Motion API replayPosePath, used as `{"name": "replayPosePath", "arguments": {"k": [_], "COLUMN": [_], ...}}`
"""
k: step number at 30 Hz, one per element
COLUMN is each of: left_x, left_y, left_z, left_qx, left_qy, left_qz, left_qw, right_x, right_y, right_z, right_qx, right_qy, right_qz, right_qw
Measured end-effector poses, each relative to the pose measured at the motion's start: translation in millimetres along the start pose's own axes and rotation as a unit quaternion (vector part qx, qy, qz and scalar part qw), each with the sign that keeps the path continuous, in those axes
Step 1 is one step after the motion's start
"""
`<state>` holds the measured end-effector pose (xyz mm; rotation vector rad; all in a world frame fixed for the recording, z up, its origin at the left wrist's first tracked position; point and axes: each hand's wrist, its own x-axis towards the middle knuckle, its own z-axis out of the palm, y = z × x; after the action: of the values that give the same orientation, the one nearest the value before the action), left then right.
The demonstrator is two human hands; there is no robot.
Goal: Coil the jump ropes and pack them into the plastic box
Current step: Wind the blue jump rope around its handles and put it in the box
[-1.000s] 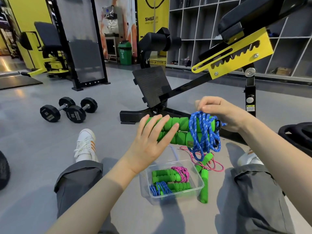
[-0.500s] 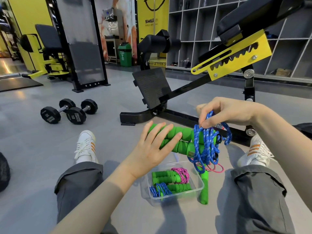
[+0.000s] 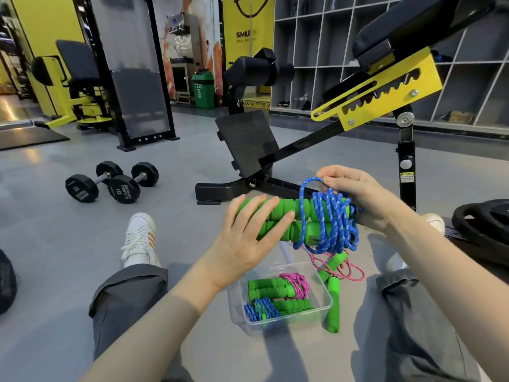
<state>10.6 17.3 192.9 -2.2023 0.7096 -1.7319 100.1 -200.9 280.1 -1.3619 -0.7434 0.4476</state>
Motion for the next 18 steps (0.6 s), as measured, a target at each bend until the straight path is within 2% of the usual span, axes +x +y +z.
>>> {"name": "replayPosePath", "arguments": {"k": [3, 7, 12, 18], "left_x": [-4, -6, -4, 1], "left_y": [-3, -6, -7, -4], "left_z": [2, 1, -1, 0], "left_qx": [0.018, 0.030, 0.041, 0.042], "left_qy": [0.007, 0.001, 0.017, 0.021], "left_qz": [-0.009, 0.001, -0.021, -0.013], "left_qw": [1.000, 1.000, 0.999, 0.999], "right_x": [4, 5, -6, -10], "right_y": [8, 15, 18, 25], "right_z": [1, 4, 9, 10], "right_qx": [0.041, 0.021, 0.020, 0.003], "right_qy": [0.050, 0.088, 0.064, 0.104], "right_qz": [0.024, 0.071, 0.092, 0.120], "right_qw": [0.998, 0.993, 0.993, 0.987]}}
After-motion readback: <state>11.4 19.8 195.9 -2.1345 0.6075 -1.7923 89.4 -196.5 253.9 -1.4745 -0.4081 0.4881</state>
